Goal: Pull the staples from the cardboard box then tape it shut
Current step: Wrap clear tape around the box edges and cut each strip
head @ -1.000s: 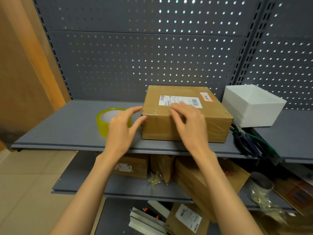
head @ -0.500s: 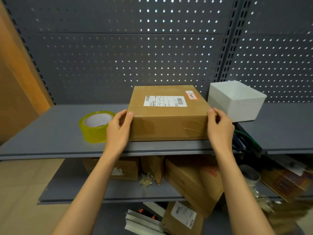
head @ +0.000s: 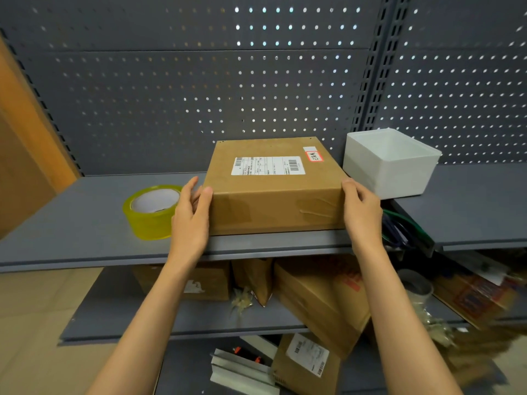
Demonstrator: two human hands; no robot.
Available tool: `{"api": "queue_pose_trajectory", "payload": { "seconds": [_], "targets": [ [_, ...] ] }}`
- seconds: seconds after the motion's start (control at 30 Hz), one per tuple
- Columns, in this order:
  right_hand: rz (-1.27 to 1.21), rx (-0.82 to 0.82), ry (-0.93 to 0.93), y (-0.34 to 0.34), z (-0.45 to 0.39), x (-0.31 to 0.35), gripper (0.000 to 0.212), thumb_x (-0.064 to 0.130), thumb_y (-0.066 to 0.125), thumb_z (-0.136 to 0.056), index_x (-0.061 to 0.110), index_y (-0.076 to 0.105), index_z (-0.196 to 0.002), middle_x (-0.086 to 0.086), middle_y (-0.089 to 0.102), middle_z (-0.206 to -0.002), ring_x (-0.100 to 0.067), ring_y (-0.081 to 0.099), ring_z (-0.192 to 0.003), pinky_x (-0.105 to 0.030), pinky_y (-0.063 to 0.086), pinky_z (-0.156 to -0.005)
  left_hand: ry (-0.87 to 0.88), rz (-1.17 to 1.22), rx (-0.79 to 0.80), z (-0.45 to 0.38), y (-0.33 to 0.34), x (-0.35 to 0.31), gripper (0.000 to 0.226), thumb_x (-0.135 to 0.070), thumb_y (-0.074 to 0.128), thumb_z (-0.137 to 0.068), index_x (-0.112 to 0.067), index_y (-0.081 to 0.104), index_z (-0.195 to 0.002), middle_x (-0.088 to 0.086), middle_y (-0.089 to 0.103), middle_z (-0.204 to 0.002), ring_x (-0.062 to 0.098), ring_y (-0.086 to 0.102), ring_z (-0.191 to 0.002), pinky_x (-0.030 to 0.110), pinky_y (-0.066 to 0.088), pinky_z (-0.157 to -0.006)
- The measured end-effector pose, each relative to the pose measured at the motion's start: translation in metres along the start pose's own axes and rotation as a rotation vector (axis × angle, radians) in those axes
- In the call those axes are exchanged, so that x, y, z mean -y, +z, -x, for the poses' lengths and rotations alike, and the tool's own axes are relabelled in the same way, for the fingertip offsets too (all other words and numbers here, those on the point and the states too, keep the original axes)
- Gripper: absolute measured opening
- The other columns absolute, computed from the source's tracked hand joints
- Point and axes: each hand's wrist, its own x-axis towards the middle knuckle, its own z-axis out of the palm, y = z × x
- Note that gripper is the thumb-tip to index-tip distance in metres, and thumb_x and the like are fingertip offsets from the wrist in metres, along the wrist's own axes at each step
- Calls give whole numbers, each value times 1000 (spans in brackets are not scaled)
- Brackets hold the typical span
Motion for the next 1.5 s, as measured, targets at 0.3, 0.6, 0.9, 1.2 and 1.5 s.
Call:
{"api": "queue_pose_trajectory", "payload": {
  "seconds": [0.3, 0.6, 0.9, 1.2, 1.5],
  "targets": [
    [-284, 95, 190, 1, 2, 3, 34, 38, 41, -96, 24, 51, -126, 6, 51, -116, -8, 48, -98, -21, 36, -71, -113, 149, 27, -2, 7, 2, 43, -40, 37, -98, -21, 42, -136, -4, 49, -127, 9, 46, -109, 26, 37, -88],
    [-590, 284, 257, -22, 1, 16, 45, 33, 60, -85, 17, 53, -127, 3, 63, -95, -14, 58, -91, -33, 46, -78, -24, 370, -33, -5, -5, -8, 26, -25, 40, -98, -29, 51, -121, -2, 57, -125, 11, 52, -110, 20, 40, -80],
    [-951, 306, 201, -14, 23, 43, 66, 19, 65, -80, 17, 40, -141, -8, 57, -130, -22, 52, -120, -43, 43, -100, 126, 334, -302, 6, -9, -54, 50, -34, 39, -99, -21, 25, -146, -2, 29, -150, 7, 28, -137, -1, 31, -93],
    [-1004, 409, 83, 21, 71, 66, 108, 8, 69, -62, 42, 9, -146, -1, 59, -124, -14, 60, -107, -33, 47, -93, -77, 724, 226, 53, 32, -85, 99, -34, 71, -69, -48, 5, -142, -4, 57, -131, 20, 59, -115, 48, 53, -87],
    [-952, 252, 57, 6, 51, 74, 119, 29, 80, -68, 39, -9, -146, 2, 50, -134, -18, 54, -118, -49, 44, -99, -65, 645, 228, 33, -7, -66, 77, -38, 62, -74, -37, 27, -143, -5, 64, -122, 7, 66, -91, 25, 53, -64]
  ]
}}
